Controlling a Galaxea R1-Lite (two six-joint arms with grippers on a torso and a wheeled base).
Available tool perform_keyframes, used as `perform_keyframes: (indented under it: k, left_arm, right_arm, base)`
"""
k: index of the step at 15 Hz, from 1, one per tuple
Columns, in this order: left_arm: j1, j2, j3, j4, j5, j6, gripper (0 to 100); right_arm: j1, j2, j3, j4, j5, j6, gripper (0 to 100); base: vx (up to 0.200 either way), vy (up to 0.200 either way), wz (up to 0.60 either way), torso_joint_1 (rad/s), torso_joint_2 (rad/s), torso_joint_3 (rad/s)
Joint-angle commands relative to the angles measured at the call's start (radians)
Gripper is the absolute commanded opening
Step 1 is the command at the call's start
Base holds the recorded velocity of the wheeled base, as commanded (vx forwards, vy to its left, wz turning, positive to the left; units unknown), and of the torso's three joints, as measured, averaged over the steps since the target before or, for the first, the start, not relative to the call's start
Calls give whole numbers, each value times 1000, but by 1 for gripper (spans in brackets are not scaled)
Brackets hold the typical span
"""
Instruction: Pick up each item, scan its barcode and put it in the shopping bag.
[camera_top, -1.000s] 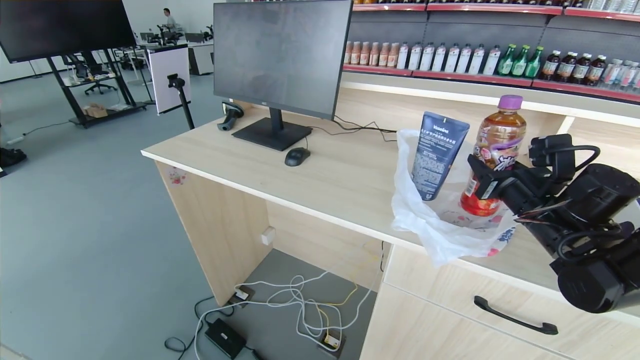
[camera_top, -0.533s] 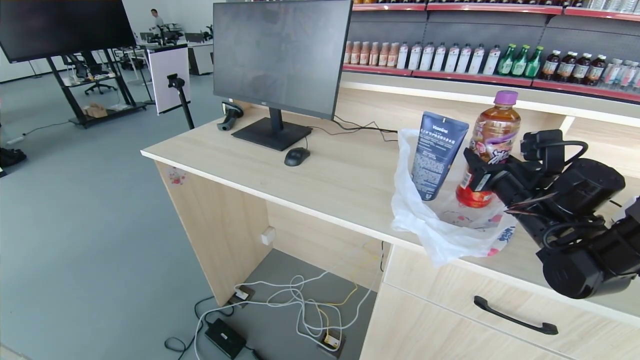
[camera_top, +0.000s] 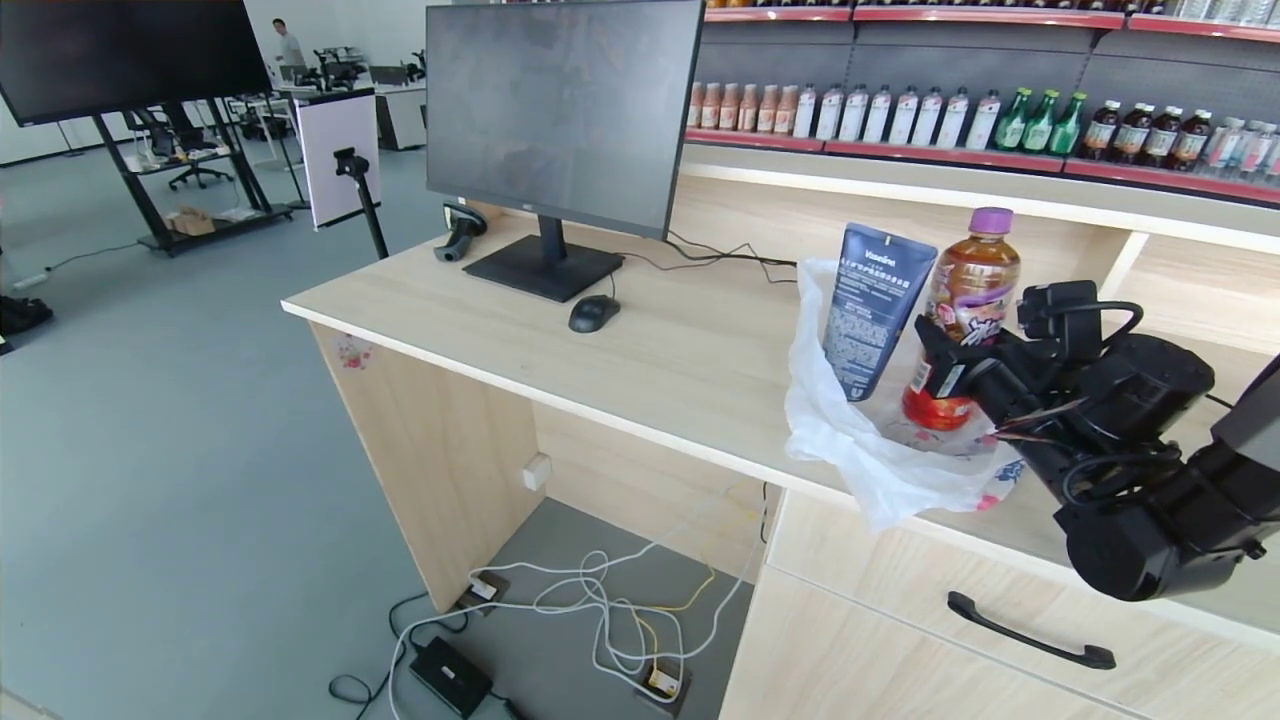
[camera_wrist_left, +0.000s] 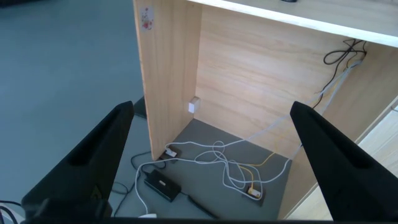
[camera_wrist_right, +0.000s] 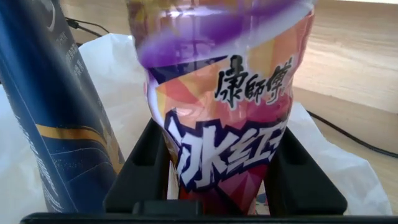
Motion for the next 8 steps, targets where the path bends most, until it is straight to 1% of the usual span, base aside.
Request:
perform_keyframes:
  k: [1,8]
  left_arm:
    - [0,0,0,-1,0,0,100]
    - [0,0,0,-1,0,2,100]
  right_arm:
    - [-6,32,1,6,0,-1,0]
    - [-24,13,39,6,0,-1,0]
  base:
    - [0,0,0,0,0,0]
    - [0,0,0,0,0,0]
